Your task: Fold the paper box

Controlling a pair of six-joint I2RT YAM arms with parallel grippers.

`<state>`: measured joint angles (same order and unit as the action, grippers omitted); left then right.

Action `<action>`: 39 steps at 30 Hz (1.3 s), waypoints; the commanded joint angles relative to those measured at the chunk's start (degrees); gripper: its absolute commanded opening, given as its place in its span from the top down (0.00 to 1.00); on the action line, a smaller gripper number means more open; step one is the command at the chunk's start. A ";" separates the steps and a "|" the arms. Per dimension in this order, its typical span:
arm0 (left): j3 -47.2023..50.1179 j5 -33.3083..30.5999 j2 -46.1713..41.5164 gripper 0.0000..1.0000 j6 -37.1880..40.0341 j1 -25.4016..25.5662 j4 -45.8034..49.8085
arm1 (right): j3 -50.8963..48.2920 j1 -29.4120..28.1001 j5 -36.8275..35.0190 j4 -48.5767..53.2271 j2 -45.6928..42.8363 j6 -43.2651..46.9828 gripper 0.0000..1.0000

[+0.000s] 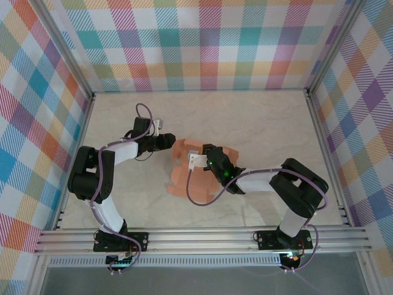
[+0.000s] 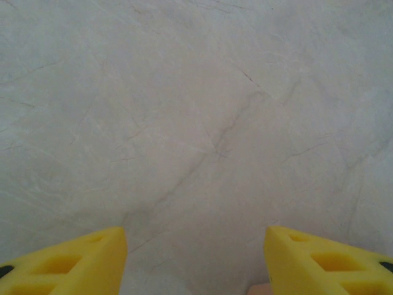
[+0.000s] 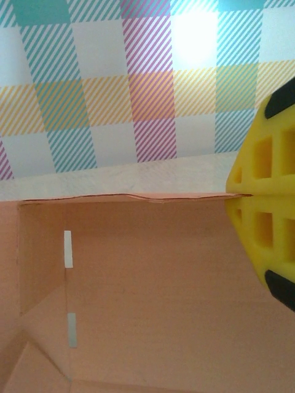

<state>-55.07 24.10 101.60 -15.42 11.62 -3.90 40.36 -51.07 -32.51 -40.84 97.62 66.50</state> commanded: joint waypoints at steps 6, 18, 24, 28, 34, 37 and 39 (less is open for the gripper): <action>2.93 1.83 -1.23 0.40 -1.39 0.86 -4.00 | -1.62 -1.04 -3.11 -11.29 5.00 4.61 1.00; 10.95 -1.19 -7.47 0.49 1.83 4.44 -11.51 | -1.76 -1.74 -4.24 -13.11 5.92 5.09 1.00; 13.56 -2.04 -8.66 0.53 0.86 4.73 -14.46 | -3.32 -2.45 -5.61 -22.58 9.48 10.96 1.00; 16.22 -3.47 -11.20 0.55 0.98 4.82 -16.39 | -3.53 -2.48 -6.16 -24.45 10.10 11.94 1.00; 19.13 -4.56 -13.72 0.56 2.87 5.52 -18.09 | -3.60 -2.76 -6.34 -27.61 11.39 14.38 1.00; 19.90 -5.01 -14.90 0.55 3.55 5.87 -18.62 | -3.88 -3.15 -7.06 -35.84 14.13 19.36 1.00; 20.44 -5.46 -15.65 0.55 3.90 6.13 -18.84 | -3.90 -3.24 -7.21 -39.37 15.51 21.36 1.00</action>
<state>-36.05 19.84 88.40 -13.56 16.86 -20.14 37.17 -53.71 -38.50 -70.87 110.61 82.54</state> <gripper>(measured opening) 0.450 0.054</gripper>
